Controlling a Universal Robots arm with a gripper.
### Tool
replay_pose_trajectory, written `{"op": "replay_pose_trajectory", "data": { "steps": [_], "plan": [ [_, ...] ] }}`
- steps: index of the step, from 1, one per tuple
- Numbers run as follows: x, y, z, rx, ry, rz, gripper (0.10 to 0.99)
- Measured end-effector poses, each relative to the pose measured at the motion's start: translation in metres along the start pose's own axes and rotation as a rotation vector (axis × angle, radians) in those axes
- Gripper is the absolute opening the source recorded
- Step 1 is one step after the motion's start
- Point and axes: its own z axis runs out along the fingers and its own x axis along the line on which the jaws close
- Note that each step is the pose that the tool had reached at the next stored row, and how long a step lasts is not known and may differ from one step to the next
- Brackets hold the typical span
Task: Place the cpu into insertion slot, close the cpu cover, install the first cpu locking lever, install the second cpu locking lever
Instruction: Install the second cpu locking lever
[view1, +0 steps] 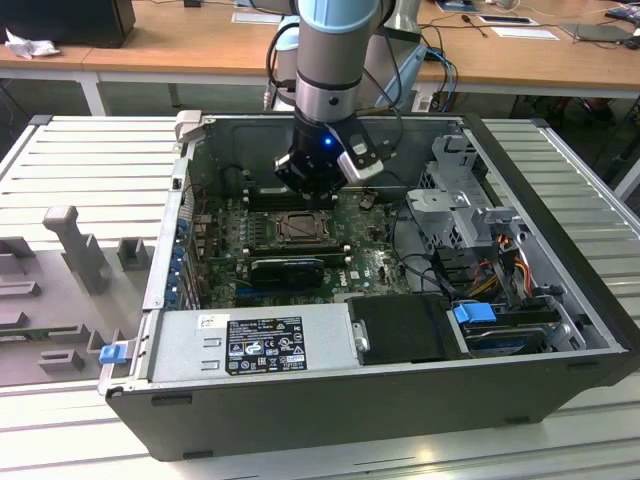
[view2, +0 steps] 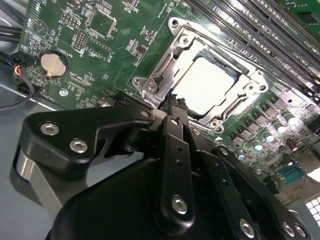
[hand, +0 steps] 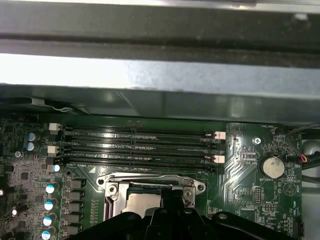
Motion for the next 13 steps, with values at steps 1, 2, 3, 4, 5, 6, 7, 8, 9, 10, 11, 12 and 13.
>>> {"op": "replay_pose_trajectory", "data": {
  "steps": [1, 2, 3, 4, 5, 6, 7, 8, 9, 10, 11, 12, 13],
  "plan": [
    [0.0000, -0.0005, 0.0000, 0.000, 0.0000, 0.000, 0.106],
    [0.0000, -0.0008, 0.0000, 0.000, 0.0000, 0.000, 0.106],
    [0.0000, -0.0013, 0.0000, 0.000, 0.0000, 0.000, 0.106],
    [0.0000, -0.0017, 0.0000, 0.000, 0.0000, 0.000, 0.106],
    [0.0001, -0.0019, 0.0000, 0.000, 0.0000, 0.000, 0.106],
    [0.0001, -0.0024, -0.0001, 0.000, 0.0001, 0.000, 0.106],
    [0.0001, -0.0028, 0.0000, 0.000, 0.0000, 0.000, 0.106],
    [0.0001, -0.0034, 0.0000, 0.000, 0.0001, 0.000, 0.106],
    [0.0002, -0.0042, 0.0000, 0.000, 0.0001, 0.000, 0.106],
    [0.0002, -0.0046, -0.0001, 0.000, 0.0000, 0.000, 0.106],
    [0.0002, -0.0050, -0.0001, 0.000, 0.0000, 0.000, 0.106],
    [0.0002, -0.0054, -0.0001, 0.000, 0.0001, 0.000, 0.106],
    [0.0002, -0.0058, -0.0001, 0.000, 0.0000, 0.000, 0.106]
  ]
}}
